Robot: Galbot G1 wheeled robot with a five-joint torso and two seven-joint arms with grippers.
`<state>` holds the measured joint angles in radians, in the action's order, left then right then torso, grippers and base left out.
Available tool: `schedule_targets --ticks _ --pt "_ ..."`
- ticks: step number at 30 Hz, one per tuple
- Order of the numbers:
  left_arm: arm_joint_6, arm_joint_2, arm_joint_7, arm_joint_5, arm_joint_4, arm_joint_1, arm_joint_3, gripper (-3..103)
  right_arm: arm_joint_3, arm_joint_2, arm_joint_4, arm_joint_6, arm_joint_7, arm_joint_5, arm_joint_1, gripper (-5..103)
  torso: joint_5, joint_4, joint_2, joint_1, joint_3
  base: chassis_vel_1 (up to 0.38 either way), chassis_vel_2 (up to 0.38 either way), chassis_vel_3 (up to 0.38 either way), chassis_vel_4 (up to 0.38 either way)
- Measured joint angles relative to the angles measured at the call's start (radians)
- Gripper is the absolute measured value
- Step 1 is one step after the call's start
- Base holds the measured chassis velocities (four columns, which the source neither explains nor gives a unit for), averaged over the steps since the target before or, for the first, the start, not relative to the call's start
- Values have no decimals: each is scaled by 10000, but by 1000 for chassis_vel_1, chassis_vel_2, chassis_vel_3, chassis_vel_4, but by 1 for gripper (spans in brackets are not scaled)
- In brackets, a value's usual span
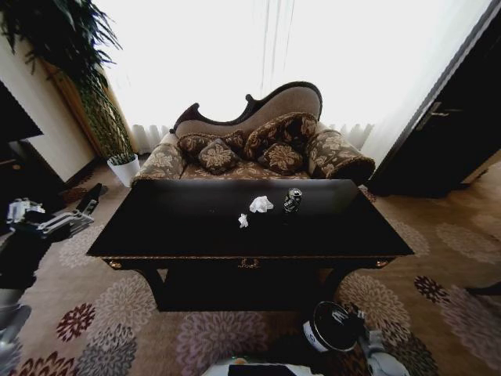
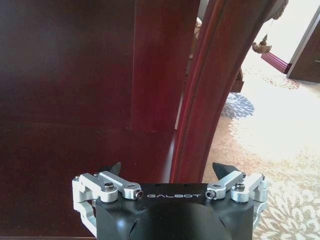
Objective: Move to the front of the table and place the trash on the table into the trash bin.
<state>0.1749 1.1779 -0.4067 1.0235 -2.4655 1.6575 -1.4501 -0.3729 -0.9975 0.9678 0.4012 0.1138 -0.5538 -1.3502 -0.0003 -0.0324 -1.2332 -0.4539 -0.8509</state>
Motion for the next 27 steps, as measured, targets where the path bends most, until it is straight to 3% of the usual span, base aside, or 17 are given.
schedule_targets --ticks 4,11,18,27 --pt "-3 5 -1 0 4 -29 10 100 -51 -62 321 0 -41 41 -203 100 0 0 -1 0 0 0 0 0 0" --pt "-30 205 6 -250 293 -354 402 100 -736 -363 2452 -321 -202 776 -2017 100 -1 -1 -1 0 1 0 0 0 0" --pt "-49 492 25 -788 651 -864 1224 100 -1389 -908 5295 -599 -1120 982 -4392 100 -3 -4 -1 1 1 0 0 0 0" --pt "-69 570 93 -1097 1099 -1247 1644 100 -2367 -1753 8505 -1132 -2136 1063 -6106 100 -3 0 -1 1 1 0 0 0 0"
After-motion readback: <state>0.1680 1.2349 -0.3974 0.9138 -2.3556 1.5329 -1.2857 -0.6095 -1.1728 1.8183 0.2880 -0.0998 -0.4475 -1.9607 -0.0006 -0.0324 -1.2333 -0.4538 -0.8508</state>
